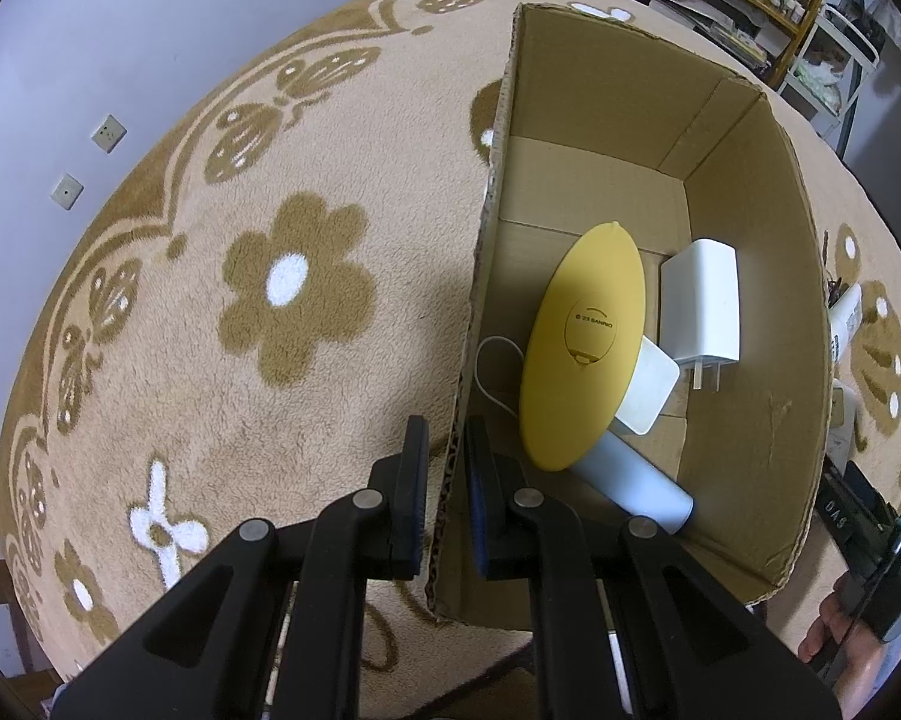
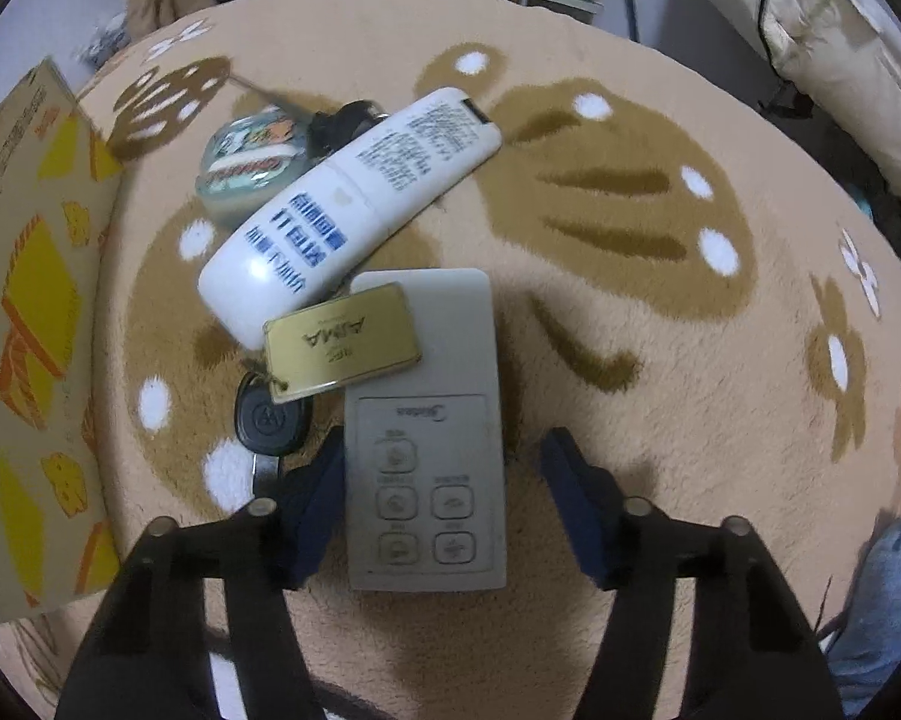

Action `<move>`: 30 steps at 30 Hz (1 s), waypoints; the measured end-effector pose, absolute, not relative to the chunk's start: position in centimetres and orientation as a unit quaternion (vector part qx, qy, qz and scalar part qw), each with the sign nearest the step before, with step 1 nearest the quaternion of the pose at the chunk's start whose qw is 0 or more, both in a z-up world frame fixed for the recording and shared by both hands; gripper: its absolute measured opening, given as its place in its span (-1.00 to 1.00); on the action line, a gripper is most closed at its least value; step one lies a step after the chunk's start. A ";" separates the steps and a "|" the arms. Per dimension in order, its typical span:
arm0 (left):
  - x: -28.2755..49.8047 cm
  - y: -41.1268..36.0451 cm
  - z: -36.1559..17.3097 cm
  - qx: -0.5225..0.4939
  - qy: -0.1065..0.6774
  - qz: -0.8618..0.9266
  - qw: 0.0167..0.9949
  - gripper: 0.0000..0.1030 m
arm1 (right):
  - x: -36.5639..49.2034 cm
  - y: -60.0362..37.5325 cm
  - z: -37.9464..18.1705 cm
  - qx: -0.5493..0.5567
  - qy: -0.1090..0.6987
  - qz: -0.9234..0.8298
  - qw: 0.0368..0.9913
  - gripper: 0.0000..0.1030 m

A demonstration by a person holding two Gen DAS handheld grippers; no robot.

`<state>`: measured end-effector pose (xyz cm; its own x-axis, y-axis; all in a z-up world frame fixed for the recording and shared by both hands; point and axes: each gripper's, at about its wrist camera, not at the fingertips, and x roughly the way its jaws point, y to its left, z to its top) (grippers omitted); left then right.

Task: Organize rigid objects
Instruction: 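Return the right tool to the pile and grasp the white remote, then carry the white remote into the box and open the right tool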

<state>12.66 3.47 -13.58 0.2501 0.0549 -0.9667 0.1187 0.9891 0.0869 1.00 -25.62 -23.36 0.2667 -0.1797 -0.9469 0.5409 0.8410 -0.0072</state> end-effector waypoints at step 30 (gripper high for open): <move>12.6 3.0 -13.8 0.086 0.617 -0.021 0.782 -0.84 | 3.4 -21.3 -14.1 0.215 0.422 -0.116 0.873 -0.01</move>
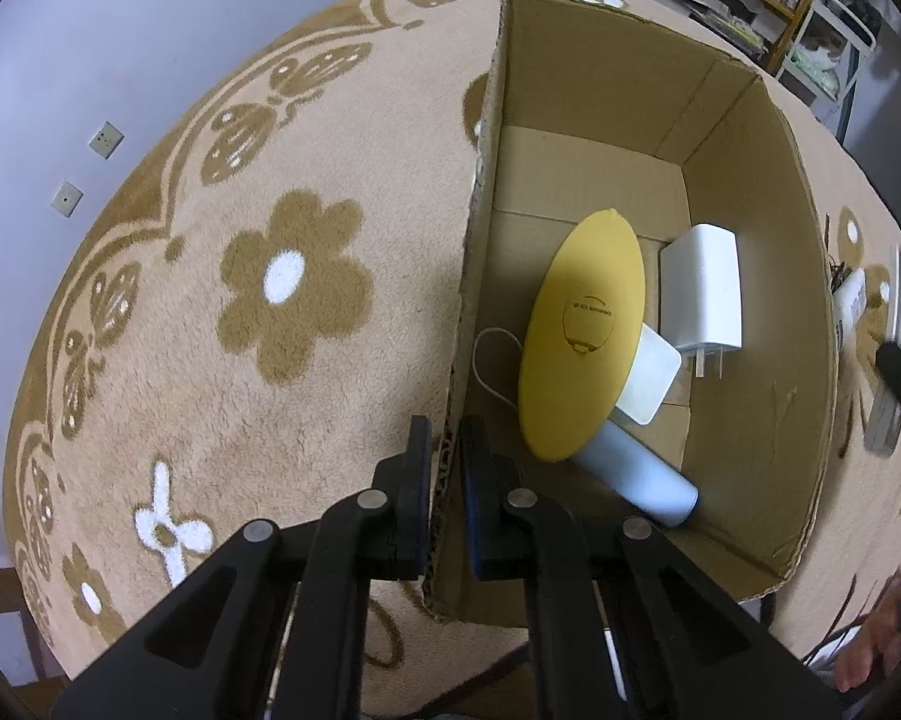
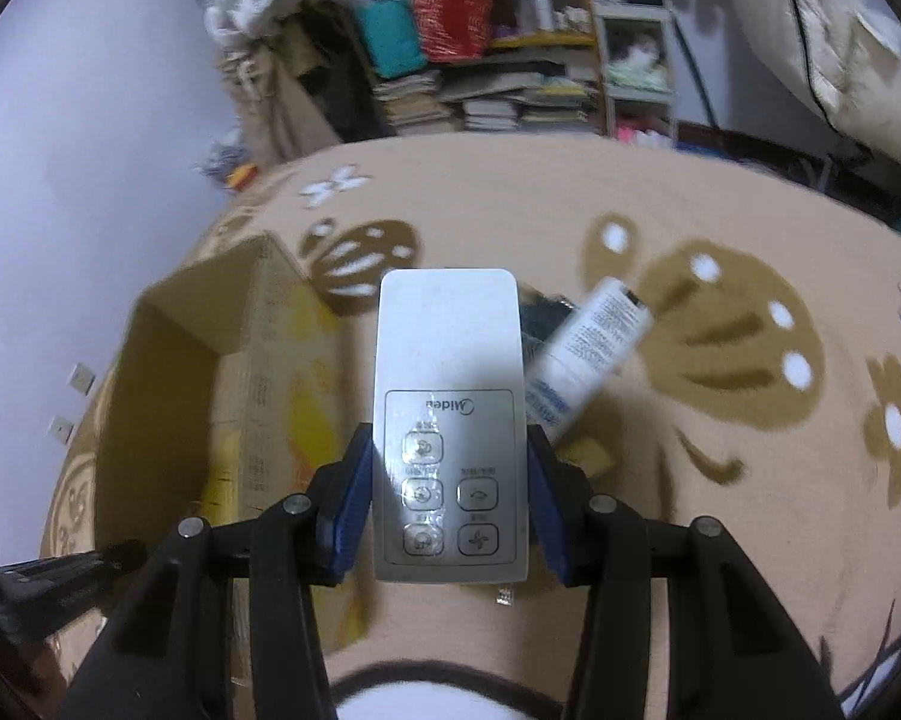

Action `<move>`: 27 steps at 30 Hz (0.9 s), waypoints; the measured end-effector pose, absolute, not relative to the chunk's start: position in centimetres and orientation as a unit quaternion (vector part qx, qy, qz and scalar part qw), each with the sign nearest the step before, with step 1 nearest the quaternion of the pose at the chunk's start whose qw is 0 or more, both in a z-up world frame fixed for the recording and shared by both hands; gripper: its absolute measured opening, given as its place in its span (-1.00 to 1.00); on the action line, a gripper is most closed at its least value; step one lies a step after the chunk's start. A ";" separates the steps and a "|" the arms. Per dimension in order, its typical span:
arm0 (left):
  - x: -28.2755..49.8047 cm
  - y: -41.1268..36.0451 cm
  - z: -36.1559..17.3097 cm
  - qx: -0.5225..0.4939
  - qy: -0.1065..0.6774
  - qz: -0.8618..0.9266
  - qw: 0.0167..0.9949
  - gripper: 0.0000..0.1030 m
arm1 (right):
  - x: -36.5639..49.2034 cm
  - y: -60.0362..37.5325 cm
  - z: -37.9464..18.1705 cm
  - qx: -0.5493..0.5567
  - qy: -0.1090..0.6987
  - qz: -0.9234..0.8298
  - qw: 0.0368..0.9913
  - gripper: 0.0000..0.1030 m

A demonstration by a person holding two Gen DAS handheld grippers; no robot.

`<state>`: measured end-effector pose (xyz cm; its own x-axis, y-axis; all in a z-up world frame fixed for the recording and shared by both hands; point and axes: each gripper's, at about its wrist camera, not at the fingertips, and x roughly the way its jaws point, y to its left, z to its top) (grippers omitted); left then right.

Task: Organize rigid objects
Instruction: 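Carry the white remote into the box and open the right tool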

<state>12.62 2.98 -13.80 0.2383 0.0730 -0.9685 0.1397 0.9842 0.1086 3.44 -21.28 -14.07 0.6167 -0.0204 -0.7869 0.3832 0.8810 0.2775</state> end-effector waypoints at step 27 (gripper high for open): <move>12.8 3.4 -13.8 0.072 0.617 -0.027 0.783 -0.84 | 9.1 -12.1 -11.5 0.122 0.427 -0.012 0.896 -0.01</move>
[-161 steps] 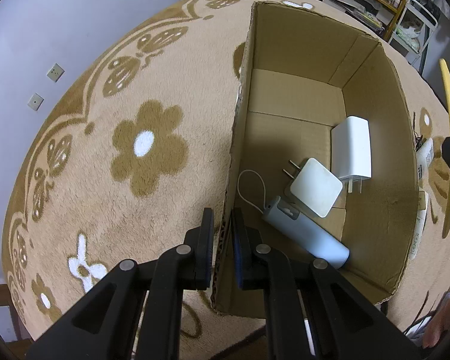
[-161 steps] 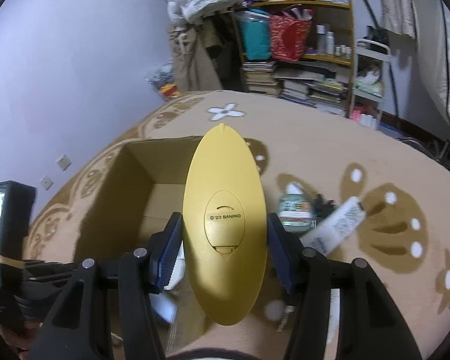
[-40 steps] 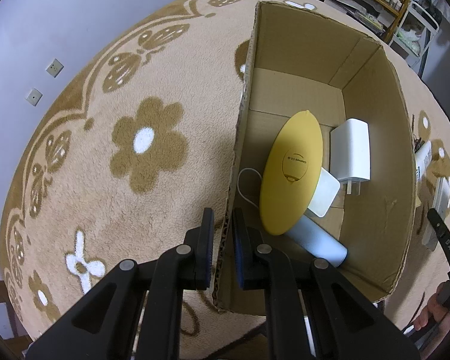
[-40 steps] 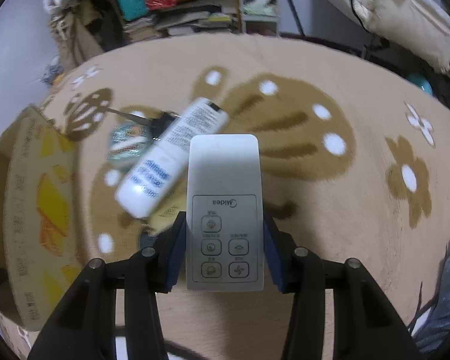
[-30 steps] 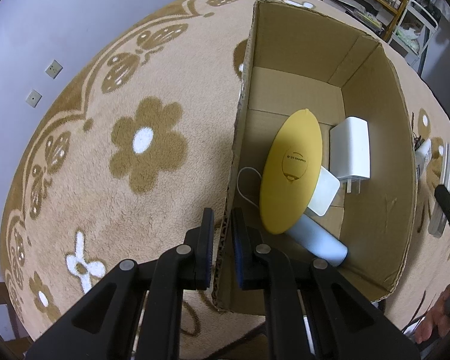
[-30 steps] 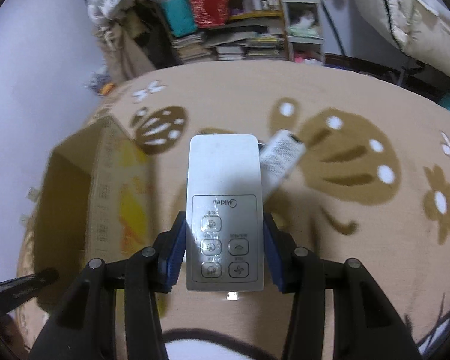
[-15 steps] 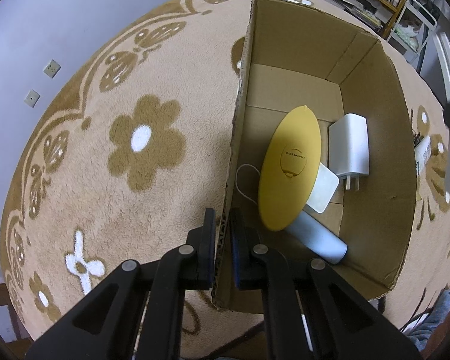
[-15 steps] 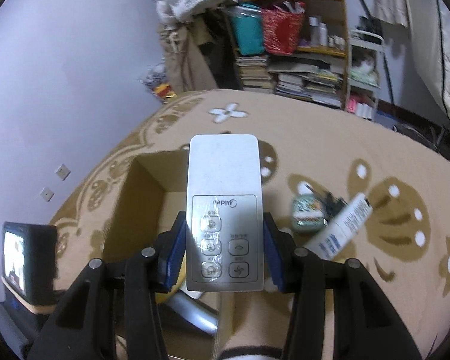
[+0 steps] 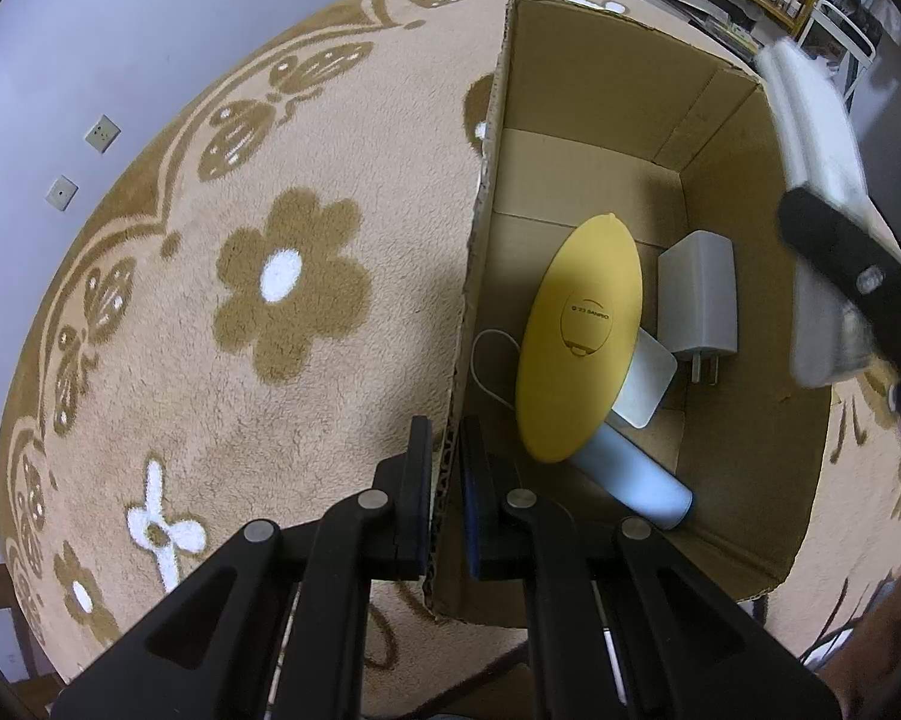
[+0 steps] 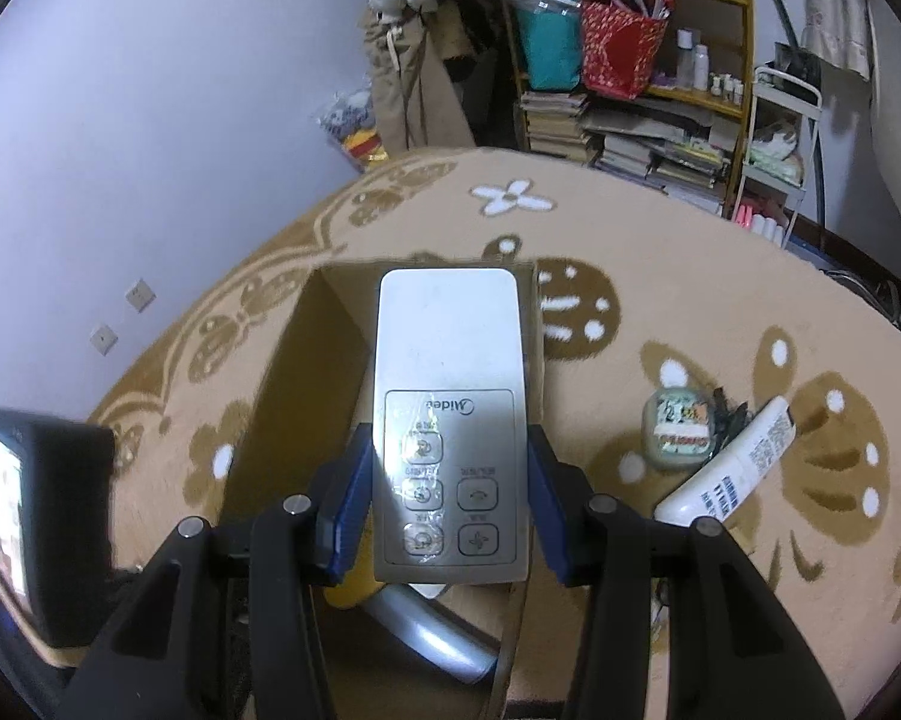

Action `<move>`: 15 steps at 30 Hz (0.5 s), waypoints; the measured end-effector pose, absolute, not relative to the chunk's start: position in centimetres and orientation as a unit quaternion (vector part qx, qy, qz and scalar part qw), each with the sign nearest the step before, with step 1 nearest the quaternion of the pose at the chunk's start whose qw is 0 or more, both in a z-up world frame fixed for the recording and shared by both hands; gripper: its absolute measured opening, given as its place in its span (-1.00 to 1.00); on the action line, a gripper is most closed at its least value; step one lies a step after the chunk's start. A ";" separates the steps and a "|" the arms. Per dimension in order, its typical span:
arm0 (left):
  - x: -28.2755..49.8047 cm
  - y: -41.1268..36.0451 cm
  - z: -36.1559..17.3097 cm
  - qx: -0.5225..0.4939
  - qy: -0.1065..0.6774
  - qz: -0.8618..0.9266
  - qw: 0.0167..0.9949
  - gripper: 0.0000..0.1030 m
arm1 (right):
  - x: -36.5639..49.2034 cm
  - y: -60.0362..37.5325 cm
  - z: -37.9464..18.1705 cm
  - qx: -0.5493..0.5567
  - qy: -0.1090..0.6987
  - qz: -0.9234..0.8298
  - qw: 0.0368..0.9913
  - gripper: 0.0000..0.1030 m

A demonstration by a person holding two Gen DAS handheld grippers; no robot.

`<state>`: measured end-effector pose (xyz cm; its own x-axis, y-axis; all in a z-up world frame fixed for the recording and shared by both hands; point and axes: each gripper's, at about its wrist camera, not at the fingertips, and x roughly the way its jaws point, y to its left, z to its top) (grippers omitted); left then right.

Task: Organize rigid objects
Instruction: 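Carry the white remote into the box and open the right tool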

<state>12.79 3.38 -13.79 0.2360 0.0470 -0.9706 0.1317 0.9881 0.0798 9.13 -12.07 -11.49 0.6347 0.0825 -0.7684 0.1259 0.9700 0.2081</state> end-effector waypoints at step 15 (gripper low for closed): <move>12.8 3.4 -13.8 0.073 0.617 -0.029 0.783 -0.85 | 9.3 -10.9 -13.4 0.126 0.433 0.012 0.893 -0.01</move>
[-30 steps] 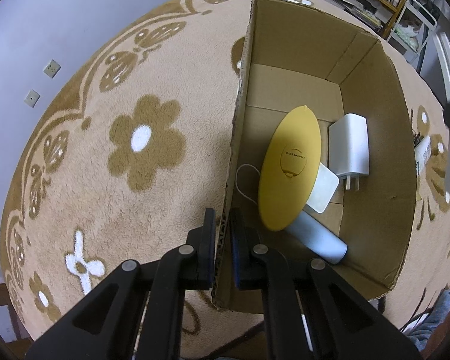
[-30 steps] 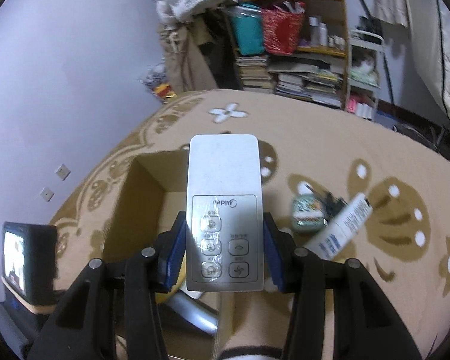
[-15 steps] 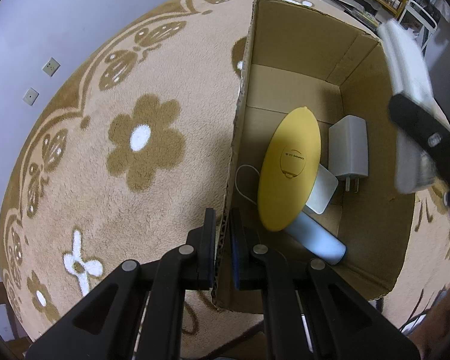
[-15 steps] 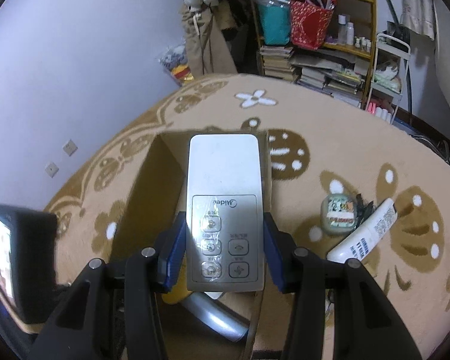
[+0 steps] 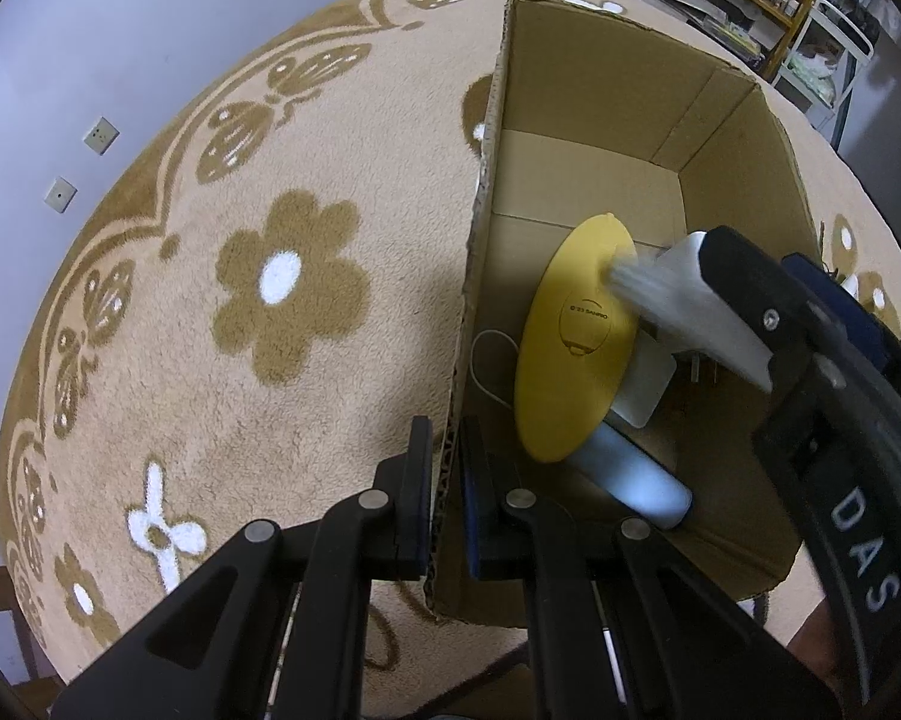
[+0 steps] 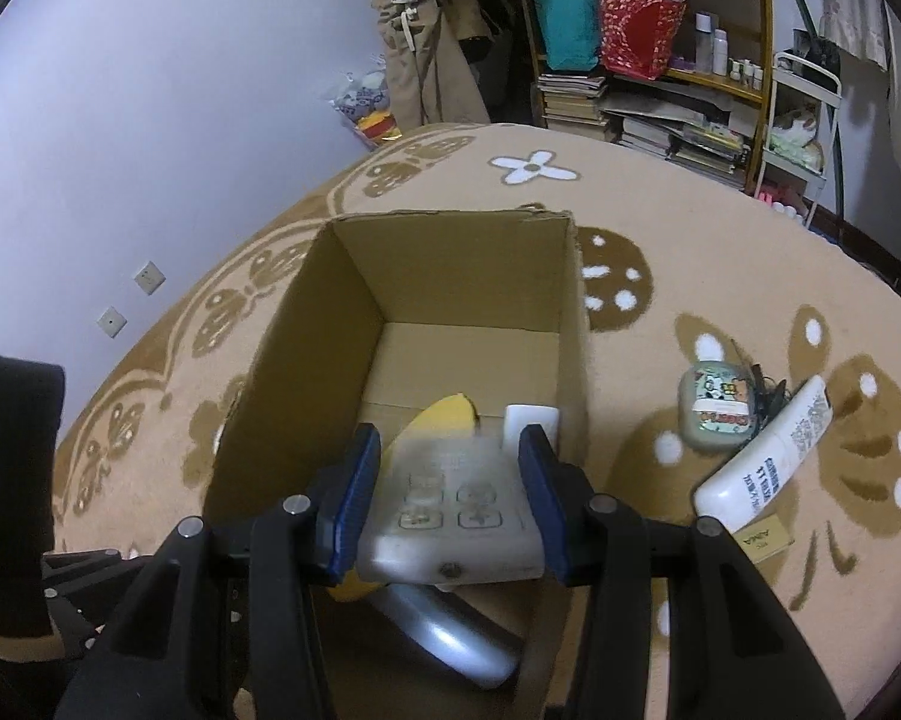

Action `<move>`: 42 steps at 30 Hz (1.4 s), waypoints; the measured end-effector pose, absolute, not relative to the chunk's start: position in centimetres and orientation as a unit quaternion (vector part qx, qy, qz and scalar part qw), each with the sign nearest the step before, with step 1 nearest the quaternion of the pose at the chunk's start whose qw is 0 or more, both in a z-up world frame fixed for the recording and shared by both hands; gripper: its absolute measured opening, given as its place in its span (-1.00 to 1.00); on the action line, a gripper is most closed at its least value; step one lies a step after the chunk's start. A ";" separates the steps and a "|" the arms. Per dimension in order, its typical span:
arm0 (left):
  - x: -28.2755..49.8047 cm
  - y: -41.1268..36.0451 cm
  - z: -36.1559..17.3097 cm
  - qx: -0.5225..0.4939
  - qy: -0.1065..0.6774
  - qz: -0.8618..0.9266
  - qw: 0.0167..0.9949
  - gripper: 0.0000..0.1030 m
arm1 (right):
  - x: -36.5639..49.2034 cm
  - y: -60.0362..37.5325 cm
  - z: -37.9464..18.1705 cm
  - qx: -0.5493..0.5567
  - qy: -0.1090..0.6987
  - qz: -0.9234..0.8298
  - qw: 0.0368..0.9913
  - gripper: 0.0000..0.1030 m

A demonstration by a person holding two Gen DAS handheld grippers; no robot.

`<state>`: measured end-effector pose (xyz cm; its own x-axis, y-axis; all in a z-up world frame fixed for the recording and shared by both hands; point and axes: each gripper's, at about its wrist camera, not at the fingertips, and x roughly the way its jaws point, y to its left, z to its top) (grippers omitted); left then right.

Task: Organize rigid objects
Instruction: 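Carry the white remote into the box and open the right tool, then move the right tool back to the pile toward the black key fob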

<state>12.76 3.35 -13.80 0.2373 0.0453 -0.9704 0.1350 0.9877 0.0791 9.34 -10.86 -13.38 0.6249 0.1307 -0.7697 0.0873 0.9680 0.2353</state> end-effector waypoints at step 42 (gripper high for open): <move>12.5 3.5 -13.4 0.074 0.613 -0.029 0.786 -0.84 | 2.9 -24.1 -17.4 0.138 0.461 -0.162 0.861 1.00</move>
<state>12.54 3.49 -13.36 0.2471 0.0440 -0.9680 0.1366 0.9874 0.0798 2.87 -24.14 -17.35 0.5216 -0.1528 -0.8394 0.4070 0.9092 0.0875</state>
